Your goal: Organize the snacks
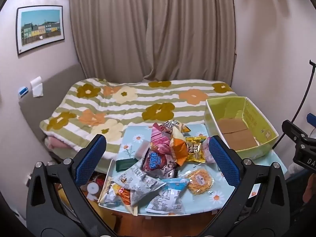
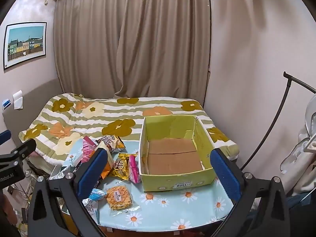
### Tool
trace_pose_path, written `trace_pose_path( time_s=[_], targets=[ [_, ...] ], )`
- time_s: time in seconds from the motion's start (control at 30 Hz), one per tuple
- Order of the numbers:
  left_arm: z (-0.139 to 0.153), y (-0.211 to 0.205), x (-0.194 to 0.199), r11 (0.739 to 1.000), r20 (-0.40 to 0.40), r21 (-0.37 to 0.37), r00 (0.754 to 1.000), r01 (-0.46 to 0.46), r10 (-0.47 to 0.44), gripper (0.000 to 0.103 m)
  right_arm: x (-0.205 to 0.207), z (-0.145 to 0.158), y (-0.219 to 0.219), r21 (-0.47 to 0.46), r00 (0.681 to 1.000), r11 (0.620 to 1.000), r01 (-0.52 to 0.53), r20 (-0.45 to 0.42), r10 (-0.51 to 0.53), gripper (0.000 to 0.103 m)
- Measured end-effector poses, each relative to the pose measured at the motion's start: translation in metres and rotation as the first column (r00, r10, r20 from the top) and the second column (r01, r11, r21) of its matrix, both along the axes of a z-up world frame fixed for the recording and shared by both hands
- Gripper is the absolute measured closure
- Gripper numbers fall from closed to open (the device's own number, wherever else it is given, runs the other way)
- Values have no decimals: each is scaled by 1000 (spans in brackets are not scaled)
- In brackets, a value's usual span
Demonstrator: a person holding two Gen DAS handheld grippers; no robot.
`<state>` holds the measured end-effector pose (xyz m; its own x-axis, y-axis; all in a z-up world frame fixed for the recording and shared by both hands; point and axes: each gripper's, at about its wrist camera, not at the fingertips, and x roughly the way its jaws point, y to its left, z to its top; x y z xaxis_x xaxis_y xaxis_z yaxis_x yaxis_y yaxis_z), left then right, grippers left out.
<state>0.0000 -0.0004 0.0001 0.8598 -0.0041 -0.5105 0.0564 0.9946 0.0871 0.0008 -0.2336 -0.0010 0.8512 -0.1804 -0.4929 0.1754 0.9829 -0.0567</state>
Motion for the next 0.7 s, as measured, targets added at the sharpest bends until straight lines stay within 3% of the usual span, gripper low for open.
trace_pose_path(
  time_s=[0.3,0.7],
  targets=[
    [9,4,3,999,10,-41,1000,1,0,0,3,-1,2,3,1000,1000,5,-6,-5,0],
    [6,10,6,1000,20,-26,1000,-13,14,0,9,-1,4,4,1000,1000,2,-17,-2,0]
  ],
)
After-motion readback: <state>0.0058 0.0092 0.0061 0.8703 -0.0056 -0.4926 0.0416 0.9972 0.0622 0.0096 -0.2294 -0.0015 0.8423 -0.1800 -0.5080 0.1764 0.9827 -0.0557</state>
